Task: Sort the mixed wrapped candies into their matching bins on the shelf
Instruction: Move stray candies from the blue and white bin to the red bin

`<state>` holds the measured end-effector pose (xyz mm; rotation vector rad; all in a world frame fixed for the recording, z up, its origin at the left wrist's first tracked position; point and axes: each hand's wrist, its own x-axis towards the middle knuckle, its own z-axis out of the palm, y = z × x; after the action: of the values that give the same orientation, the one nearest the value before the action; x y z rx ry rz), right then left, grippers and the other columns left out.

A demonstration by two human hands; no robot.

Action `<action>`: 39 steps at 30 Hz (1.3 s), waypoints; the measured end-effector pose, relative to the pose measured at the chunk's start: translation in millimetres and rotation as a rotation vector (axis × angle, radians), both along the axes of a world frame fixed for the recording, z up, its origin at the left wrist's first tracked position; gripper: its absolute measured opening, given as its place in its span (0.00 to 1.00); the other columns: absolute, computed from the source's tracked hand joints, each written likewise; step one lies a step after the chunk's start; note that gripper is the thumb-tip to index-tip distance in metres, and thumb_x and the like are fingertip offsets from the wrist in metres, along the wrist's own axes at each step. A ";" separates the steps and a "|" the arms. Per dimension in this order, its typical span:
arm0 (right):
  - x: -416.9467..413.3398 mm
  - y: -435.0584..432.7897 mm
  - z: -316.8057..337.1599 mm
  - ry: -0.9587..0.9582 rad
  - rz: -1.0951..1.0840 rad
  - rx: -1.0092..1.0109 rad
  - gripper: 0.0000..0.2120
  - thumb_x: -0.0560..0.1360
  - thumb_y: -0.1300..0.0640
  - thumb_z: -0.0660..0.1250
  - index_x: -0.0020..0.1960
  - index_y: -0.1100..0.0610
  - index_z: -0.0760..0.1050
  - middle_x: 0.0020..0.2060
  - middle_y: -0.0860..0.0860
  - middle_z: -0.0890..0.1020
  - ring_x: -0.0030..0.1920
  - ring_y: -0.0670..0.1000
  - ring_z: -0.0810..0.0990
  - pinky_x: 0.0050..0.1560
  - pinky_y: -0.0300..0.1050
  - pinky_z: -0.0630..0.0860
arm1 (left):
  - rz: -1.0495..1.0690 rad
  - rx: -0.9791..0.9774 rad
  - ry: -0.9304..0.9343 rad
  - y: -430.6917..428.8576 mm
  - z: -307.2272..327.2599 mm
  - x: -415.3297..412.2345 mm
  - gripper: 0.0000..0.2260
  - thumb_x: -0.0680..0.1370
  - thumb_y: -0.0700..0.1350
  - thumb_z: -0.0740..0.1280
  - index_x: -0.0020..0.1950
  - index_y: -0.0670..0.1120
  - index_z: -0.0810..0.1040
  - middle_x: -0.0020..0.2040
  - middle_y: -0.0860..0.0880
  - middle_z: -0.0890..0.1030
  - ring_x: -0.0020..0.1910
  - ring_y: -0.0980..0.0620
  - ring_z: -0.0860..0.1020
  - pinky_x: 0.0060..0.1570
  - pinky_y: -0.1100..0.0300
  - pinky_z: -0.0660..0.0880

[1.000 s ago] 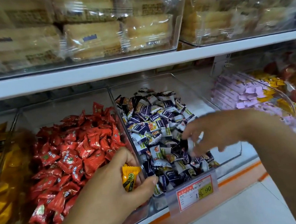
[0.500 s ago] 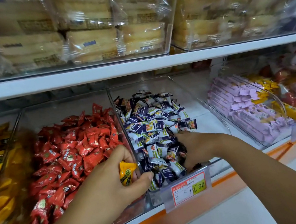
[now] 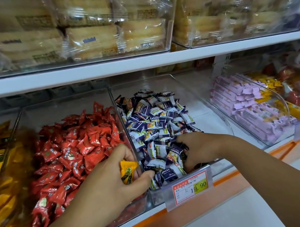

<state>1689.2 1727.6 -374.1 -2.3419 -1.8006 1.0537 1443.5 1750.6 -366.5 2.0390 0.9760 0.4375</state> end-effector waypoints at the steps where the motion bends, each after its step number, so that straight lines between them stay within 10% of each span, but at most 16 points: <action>1: 0.0 -0.1 0.3 0.009 -0.011 0.001 0.37 0.70 0.59 0.73 0.75 0.51 0.60 0.43 0.45 0.75 0.37 0.43 0.74 0.34 0.34 0.70 | 0.000 0.002 0.000 0.3 -0.4 0.1 0.17 0.63 0.68 0.64 0.43 0.60 0.64 0.39 0.57 0.80 0.32 0.51 0.79 0.35 0.53 0.74; 8: 2.0 -1.5 3.8 0.116 -0.135 0.095 0.38 0.72 0.63 0.72 0.76 0.50 0.58 0.41 0.50 0.77 0.29 0.42 0.73 0.28 0.32 0.69 | -0.004 0.004 -0.001 1.7 -1.3 0.1 0.16 0.64 0.67 0.64 0.43 0.60 0.64 0.40 0.58 0.80 0.33 0.50 0.79 0.34 0.53 0.74; 12: 3.3 -4.5 23.8 0.181 -0.208 0.221 0.40 0.71 0.60 0.74 0.76 0.45 0.58 0.65 0.48 0.71 0.38 0.40 0.77 0.34 0.29 0.72 | -0.006 0.015 -0.004 1.9 -2.4 -0.2 0.15 0.69 0.63 0.68 0.42 0.60 0.64 0.37 0.59 0.79 0.32 0.51 0.78 0.32 0.56 0.73; 18: -1.6 2.3 56.9 0.357 -0.304 0.446 0.39 0.69 0.60 0.76 0.74 0.45 0.61 0.63 0.45 0.73 0.47 0.43 0.80 0.45 0.35 0.76 | -0.012 0.018 0.002 2.3 -3.1 -1.4 0.15 0.69 0.64 0.67 0.43 0.59 0.64 0.37 0.59 0.79 0.27 0.60 0.72 0.29 0.63 0.69; 22: -22.8 20.1 57.1 0.478 -0.289 0.567 0.29 0.69 0.61 0.76 0.62 0.43 0.67 0.42 0.40 0.78 0.34 0.33 0.79 0.36 0.27 0.74 | -0.015 0.010 0.002 0.8 -0.6 -0.8 0.15 0.72 0.61 0.68 0.44 0.56 0.65 0.34 0.60 0.78 0.25 0.60 0.69 0.27 0.66 0.65; 29: -34.3 32.8 25.3 0.399 -0.188 0.476 0.40 0.69 0.46 0.75 0.75 0.38 0.57 0.72 0.44 0.66 0.70 0.47 0.67 0.62 0.42 0.68 | -0.013 0.010 -0.018 1.6 -1.4 -1.0 0.15 0.72 0.60 0.69 0.43 0.55 0.65 0.35 0.58 0.78 0.25 0.60 0.69 0.27 0.66 0.65; 39: 14.6 1.3 20.5 0.300 -0.292 0.454 0.18 0.77 0.53 0.68 0.64 0.39 0.72 0.62 0.41 0.75 0.57 0.45 0.76 0.48 0.39 0.71 | -0.018 0.015 -0.011 2.5 -3.5 -2.0 0.15 0.70 0.63 0.68 0.43 0.57 0.65 0.38 0.58 0.79 0.26 0.60 0.70 0.28 0.65 0.67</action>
<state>1703.7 1728.9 -353.7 -1.9723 -1.3634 0.7994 1441.4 1753.1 -369.9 2.0549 0.9504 0.4468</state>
